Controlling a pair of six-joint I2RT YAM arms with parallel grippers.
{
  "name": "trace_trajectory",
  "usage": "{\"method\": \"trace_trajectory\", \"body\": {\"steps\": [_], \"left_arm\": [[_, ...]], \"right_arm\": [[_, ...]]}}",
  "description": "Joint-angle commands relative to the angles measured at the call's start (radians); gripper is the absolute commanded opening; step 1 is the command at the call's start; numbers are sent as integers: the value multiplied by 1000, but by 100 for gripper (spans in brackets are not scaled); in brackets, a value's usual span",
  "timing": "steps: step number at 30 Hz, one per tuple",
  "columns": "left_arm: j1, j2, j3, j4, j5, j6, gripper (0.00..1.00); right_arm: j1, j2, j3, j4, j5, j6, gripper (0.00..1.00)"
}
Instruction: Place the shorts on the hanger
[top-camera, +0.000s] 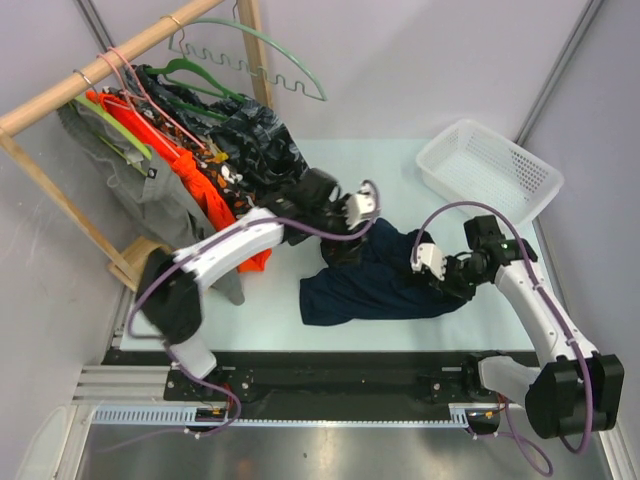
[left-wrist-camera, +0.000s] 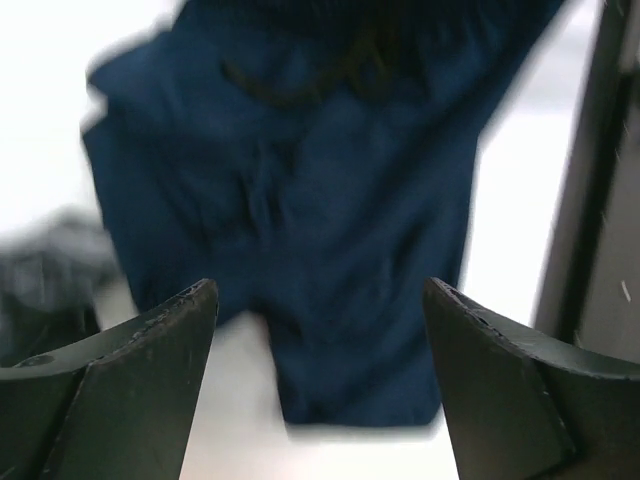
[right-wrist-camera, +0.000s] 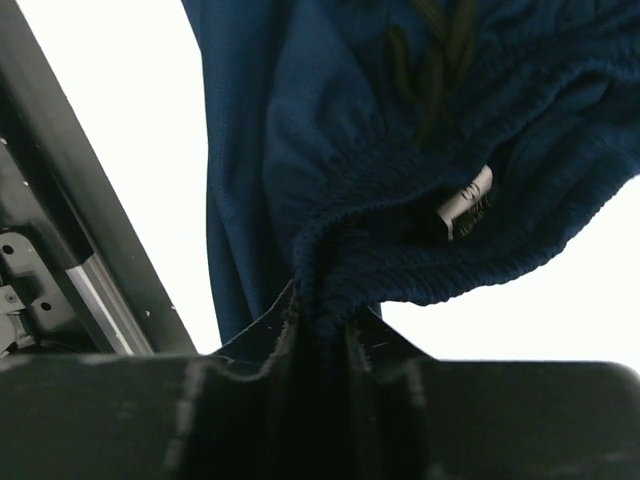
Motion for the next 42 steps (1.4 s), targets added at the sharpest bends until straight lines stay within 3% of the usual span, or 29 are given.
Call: {"method": "trace_trajectory", "body": {"steps": [1,6,8,10,13,14,17,20,21,22,25,28,31,32,35,38,42], "left_arm": [[-25,225,238,105,-11,-114,86],[-51,587,640,24,-43,-131,87],[-63,663,770,-17,-91,-126,87],[-63,736,819,-65,-131,-125,86],[-60,715,772,-102,-168,-56,81],[-58,692,708,-109,-189,-41,77],[-26,573,504,-114,-188,-21,44],[-6,450,301,-187,-149,42,24],[-3,415,240,-200,-111,71,6],[-5,375,173,-198,-100,105,0],[-9,211,-89,-221,-25,153,0],[-29,86,-159,-283,77,174,2],[0,13,-135,-278,147,145,37],[9,2,-122,-242,132,119,53],[44,3,-61,-100,67,36,70],[41,98,34,-68,24,30,76],[40,265,173,-80,10,21,76]], "right_arm": [[-56,-53,-35,31,1,-20,28],[-166,-47,-51,38,-28,-7,28],[-186,-32,-52,44,-25,-3,27],[-206,-21,-54,55,-19,-5,27],[-223,-13,-54,83,-15,-17,26],[-226,-4,-54,92,-15,-22,26],[-230,24,-52,145,-18,-37,25],[-228,57,-51,230,-21,-42,25],[-226,80,-51,248,-21,-43,25],[-217,90,-51,285,-27,-45,25],[-175,126,-49,346,-36,-20,25],[-148,148,-48,383,-50,3,25],[-85,166,-46,403,-59,24,24],[-79,171,-48,408,-59,32,23],[-79,177,-48,405,-59,30,23],[-84,163,-48,393,-59,21,22],[-81,142,-48,385,-74,23,22]]}}
